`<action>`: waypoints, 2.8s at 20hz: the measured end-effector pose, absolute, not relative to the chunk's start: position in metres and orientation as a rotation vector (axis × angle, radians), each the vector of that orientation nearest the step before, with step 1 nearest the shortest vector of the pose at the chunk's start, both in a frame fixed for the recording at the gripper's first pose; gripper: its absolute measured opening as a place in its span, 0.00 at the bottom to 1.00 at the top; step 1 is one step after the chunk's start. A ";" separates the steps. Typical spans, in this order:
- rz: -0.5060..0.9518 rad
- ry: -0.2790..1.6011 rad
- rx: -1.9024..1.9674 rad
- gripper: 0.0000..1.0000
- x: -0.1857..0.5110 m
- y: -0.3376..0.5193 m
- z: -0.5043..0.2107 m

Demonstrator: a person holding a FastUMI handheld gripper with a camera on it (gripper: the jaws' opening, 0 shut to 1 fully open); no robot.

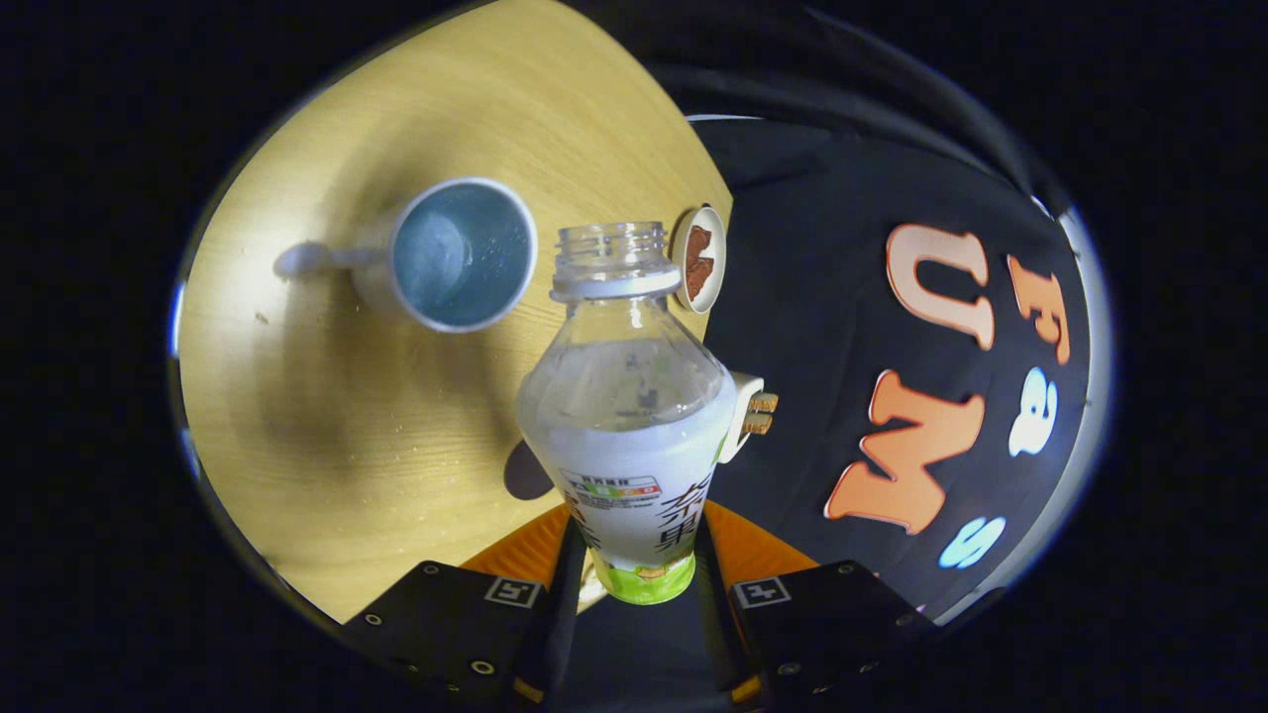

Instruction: Take the bottle from table, then pour the juice into the cup, finally place the bottle on the coaster

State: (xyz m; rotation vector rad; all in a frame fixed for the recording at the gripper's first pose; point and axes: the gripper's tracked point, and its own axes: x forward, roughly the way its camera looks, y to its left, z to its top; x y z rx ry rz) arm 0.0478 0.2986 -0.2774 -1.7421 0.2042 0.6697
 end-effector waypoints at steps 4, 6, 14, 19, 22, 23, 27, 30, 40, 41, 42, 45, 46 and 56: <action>0.675 0.347 -1.387 0.56 0.046 0.300 -0.269; 0.671 0.399 -1.228 0.56 0.050 0.299 -0.262; 0.613 0.507 -0.721 0.56 0.092 0.270 -0.250; 0.563 0.536 -0.508 0.56 0.131 0.251 -0.274; 0.571 0.548 -0.385 0.56 0.145 0.254 -0.292; 0.574 0.550 -0.354 0.56 0.150 0.256 -0.299; 0.558 0.548 -0.281 0.56 0.173 0.258 -0.331; 0.546 0.578 -0.211 0.56 0.181 0.253 -0.351; 0.574 0.569 -0.168 0.57 0.181 0.255 -0.379; 0.570 0.568 -0.161 0.60 0.181 0.255 -0.380; 0.565 0.568 -0.163 0.61 0.180 0.254 -0.380; 0.557 0.574 -0.183 0.66 0.173 0.248 -0.382; 0.562 0.573 -0.184 0.68 0.170 0.248 -0.381; 0.455 0.504 -0.132 0.97 0.138 0.202 -0.296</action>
